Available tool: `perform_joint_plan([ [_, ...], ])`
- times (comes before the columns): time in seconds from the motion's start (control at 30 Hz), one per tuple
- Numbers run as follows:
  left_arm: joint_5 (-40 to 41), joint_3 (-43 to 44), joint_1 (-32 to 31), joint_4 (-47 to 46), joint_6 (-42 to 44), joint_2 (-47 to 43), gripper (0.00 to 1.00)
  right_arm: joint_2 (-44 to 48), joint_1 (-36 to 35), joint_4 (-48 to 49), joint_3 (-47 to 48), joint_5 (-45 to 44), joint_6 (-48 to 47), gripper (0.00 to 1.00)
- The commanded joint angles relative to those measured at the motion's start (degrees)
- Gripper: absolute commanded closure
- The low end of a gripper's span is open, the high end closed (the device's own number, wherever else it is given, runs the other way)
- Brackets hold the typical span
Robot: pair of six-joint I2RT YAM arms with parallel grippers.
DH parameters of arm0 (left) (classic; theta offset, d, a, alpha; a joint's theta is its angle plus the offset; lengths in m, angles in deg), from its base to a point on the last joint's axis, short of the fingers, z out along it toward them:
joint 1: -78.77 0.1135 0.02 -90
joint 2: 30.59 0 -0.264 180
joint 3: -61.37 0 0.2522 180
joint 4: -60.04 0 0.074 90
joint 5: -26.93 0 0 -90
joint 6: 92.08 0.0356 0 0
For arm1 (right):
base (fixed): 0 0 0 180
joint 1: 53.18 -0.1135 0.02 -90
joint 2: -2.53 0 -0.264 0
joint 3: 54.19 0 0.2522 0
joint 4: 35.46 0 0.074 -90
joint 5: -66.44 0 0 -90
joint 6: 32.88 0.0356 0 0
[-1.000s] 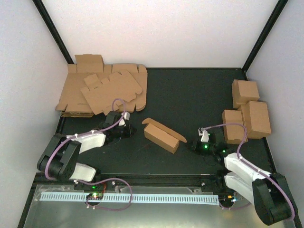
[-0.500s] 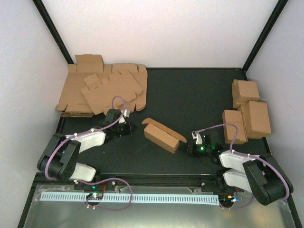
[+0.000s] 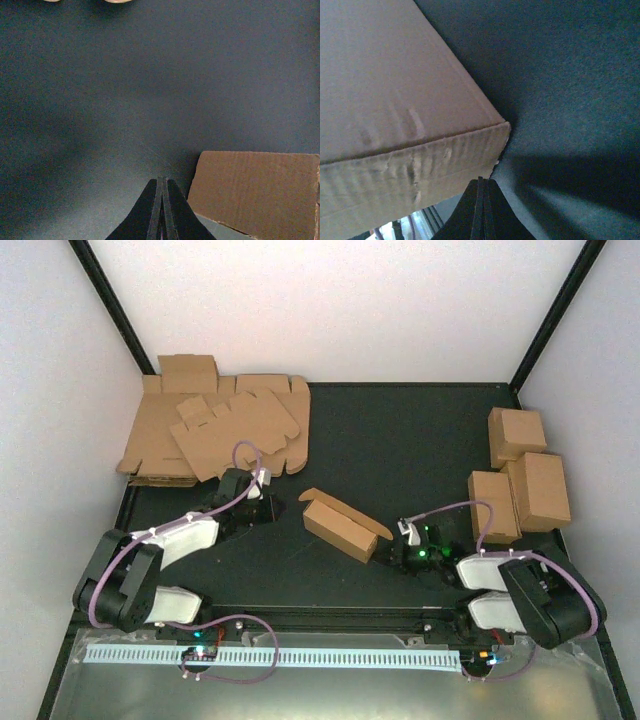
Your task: Fold the paper box
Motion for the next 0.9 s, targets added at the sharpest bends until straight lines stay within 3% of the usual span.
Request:
perform_joint_plan([
  [0.0, 0.7, 2.0, 0.5, 0.6, 1.2, -1.2, 0.99, 4.3, -0.2, -3.6, -1.3, -0.3, -1.6, 0.98],
  [0.17, 0.3, 2.3, 0.5, 0.1, 1.3, -0.4, 0.98, 6.9, -1.3, -6.8, -1.1, 0.4, -1.2, 0.98],
  [0.53, 0.4, 2.5, 0.5, 0.8, 1.5, -1.3, 0.98, 10.2, -7.9, -2.9, -4.3, -2.4, 6.0, 0.98],
  [0.87, 0.5, 3.1, 0.5, 2.1, 1.8, -2.3, 0.98, 0.6, -9.8, 13.5, -4.8, -2.1, 13.3, 0.98],
])
